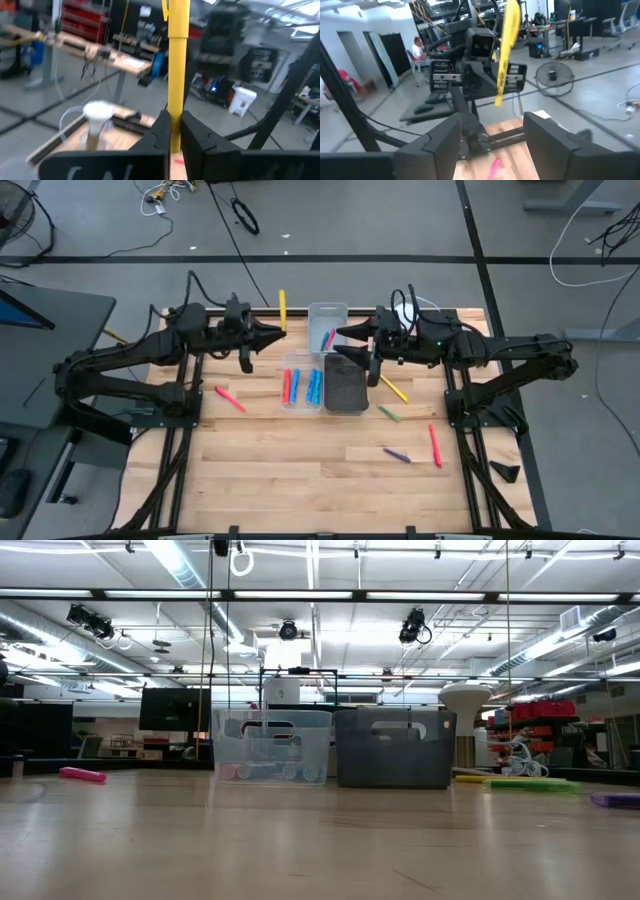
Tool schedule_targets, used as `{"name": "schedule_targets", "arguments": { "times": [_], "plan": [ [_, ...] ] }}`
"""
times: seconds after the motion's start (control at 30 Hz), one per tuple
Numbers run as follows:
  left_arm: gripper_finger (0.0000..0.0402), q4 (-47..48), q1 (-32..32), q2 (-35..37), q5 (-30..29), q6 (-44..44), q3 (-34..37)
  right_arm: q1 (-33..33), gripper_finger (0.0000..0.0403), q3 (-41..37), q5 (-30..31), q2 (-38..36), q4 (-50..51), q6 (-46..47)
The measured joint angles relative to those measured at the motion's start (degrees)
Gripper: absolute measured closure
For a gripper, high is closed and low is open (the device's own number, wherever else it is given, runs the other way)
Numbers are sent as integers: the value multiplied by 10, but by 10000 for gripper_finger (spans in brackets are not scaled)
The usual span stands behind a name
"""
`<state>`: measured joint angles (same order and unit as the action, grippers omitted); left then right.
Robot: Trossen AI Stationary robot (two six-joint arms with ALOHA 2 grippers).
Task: Pick & Place Markers
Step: Put the top yellow marker pen into the black bin
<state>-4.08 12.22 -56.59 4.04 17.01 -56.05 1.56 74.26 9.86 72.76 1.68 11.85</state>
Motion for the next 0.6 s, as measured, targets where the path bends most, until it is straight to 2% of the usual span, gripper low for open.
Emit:
{"name": "schedule_targets", "arguments": {
  "times": [0.13,0.33,0.6],
  "plan": [
    [381,-48,-33,-19,-14,-37,0,0,188,0,-10,10,-13,22],
    [381,-93,-71,-69,-17,-42,-4,0,188,0,-24,19,-60,22],
    [381,-81,-96,-162,-8,-60,-93,0,188,0,-29,27,-57,22]
  ]
}}
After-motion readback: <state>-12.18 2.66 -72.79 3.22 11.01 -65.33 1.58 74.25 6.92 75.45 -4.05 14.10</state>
